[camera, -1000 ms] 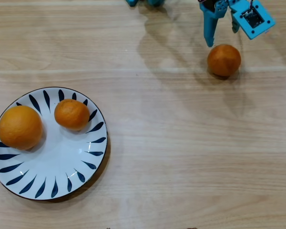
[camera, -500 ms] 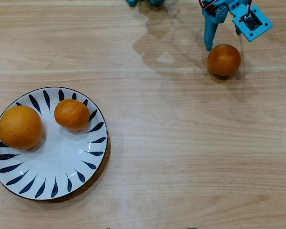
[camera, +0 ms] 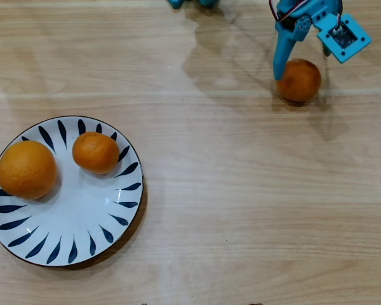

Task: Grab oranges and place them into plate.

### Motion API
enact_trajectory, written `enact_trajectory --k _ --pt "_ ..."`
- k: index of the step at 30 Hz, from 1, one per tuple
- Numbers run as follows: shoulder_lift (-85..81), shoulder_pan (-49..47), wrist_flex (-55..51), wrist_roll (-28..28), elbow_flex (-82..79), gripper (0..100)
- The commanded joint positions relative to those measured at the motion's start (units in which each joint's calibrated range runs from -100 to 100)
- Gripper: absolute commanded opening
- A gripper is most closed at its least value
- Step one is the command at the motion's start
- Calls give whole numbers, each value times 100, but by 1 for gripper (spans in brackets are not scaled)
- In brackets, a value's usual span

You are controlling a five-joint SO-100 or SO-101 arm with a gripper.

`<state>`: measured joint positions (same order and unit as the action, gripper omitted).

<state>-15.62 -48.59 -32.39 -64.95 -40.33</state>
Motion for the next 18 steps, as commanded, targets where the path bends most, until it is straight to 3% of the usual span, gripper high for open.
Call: enact_trajectory --k 1,18 --pt "539 76 854 -40 54 42" --pt "978 262 1068 -45 -408 42"
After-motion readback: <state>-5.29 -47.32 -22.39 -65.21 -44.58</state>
